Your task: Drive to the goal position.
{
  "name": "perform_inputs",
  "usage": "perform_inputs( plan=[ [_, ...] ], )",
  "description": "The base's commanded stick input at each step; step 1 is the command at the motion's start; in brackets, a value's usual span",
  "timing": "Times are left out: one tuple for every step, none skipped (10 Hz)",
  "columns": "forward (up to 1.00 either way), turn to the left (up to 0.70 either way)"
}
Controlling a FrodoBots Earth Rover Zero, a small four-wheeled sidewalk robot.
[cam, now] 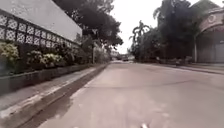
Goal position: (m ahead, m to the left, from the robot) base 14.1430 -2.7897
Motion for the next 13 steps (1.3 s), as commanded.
perform_inputs(
  plan=[
    [0.70, 0.00],
    [0.70, 0.00],
    [0.70, 0.00],
    [0.70, 0.00],
    [0.70, 0.00],
    [0.70, 0.00],
    [0.70, 0.03],
    [0.70, 0.03],
    [0.70, 0.03],
    [0.70, 0.02],
    [0.70, 0.00],
    [0.70, 0.00],
    [0.70, 0.00]
  ],
)
